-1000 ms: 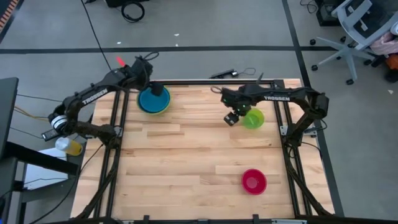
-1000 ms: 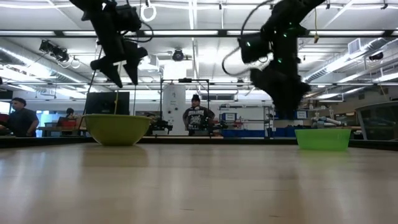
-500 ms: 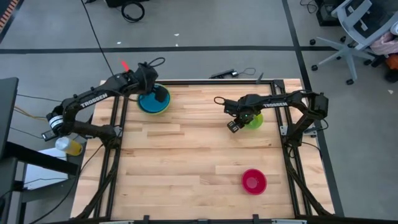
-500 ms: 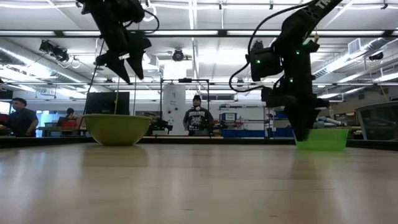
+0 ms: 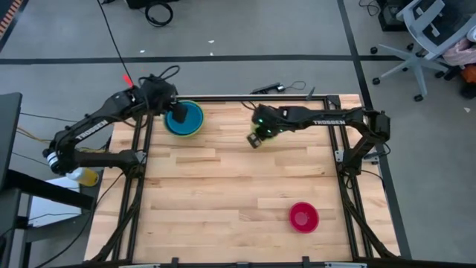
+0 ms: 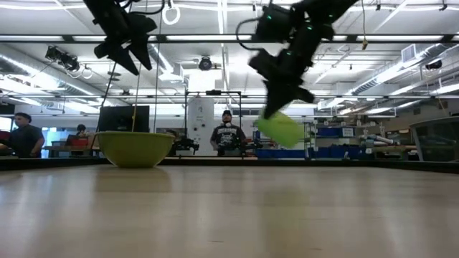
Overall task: Nest bowls inside each other
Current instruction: Stack the light green bowl on the blue bowl
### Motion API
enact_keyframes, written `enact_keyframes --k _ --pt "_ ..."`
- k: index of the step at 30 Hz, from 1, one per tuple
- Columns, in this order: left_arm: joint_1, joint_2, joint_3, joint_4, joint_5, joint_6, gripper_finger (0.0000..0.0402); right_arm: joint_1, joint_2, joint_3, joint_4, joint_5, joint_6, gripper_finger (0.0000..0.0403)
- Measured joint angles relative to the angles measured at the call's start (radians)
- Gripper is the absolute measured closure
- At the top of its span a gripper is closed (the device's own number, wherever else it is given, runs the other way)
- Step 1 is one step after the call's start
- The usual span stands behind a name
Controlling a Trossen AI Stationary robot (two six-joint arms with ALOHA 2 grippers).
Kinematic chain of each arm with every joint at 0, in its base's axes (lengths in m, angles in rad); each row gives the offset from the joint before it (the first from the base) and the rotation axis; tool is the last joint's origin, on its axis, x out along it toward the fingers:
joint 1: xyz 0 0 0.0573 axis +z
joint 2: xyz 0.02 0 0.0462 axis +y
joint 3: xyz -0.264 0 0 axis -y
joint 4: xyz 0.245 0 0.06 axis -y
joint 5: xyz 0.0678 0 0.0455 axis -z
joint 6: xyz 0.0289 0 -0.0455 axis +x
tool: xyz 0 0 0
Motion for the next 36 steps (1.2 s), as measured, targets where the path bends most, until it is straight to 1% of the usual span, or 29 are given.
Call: enact_keyframes --k 2,4,6,9,13,16,21,22,24,26,29,31,32,34,36 --pt "0.0 -0.005 0.0 -0.003 0.0 0.0 0.0143 0.0 0.048 0.074 0.021 -0.005 -0.034 0.0395" --pt "0.0 -0.005 0.0 -0.003 0.0 -0.001 0.0146 0.0 0.124 0.177 0.021 -0.025 -0.076 0.0396" --pt "0.0 -0.005 0.0 -0.003 0.0 -0.001 0.0148 0.004 0.212 0.291 0.005 -0.048 -0.122 0.0396" --pt "0.0 -0.005 0.0 -0.014 0.001 -0.007 0.0148 0.016 0.342 0.484 -0.036 -0.053 -0.17 0.0396" --pt "-0.001 -0.013 0.0 -0.057 0.005 -0.08 0.0148 0.024 0.495 0.721 -0.051 -0.063 -0.22 0.0396" --pt "-0.004 -0.032 0.0 -0.067 0.013 -0.136 0.0148 0.023 0.602 0.887 -0.052 -0.091 -0.257 0.0396" --pt "-0.006 -0.084 0.0 -0.066 0.013 -0.174 0.0148 0.023 0.742 1.106 -0.035 -0.102 -0.346 0.0396" --pt "-0.006 -0.094 0.0 -0.067 0.013 -0.181 0.0148 0.023 0.764 1.129 -0.009 -0.103 -0.362 0.0396" --pt "-0.006 -0.11 0.0 -0.068 0.013 -0.193 0.0148 0.023 0.777 1.109 0.096 -0.114 -0.383 0.0396" --pt "-0.006 -0.123 0.0 -0.076 0.004 -0.204 0.0148 0.021 0.794 1.102 0.158 -0.136 -0.385 0.0395" --pt "-0.006 -0.133 0.0 -0.105 -0.007 -0.214 0.0148 0.019 0.811 1.105 0.191 -0.156 -0.393 0.0395" --pt "-0.006 -0.133 0.0 -0.124 -0.017 -0.216 0.0148 0.016 0.825 1.107 0.243 -0.173 -0.412 0.0394" --pt "-0.006 -0.133 0.0 -0.128 -0.019 -0.216 0.0148 0.014 0.832 1.107 0.234 -0.187 -0.412 0.0392" --pt "-0.005 -0.133 0.0 -0.13 -0.024 -0.218 0.0148 0.009 0.85 1.106 0.27 -0.217 -0.403 0.0381" --pt "-0.006 -0.133 0.0 -0.133 -0.031 -0.229 0.0148 0.001 0.851 1.105 0.256 -0.261 -0.382 0.0359"
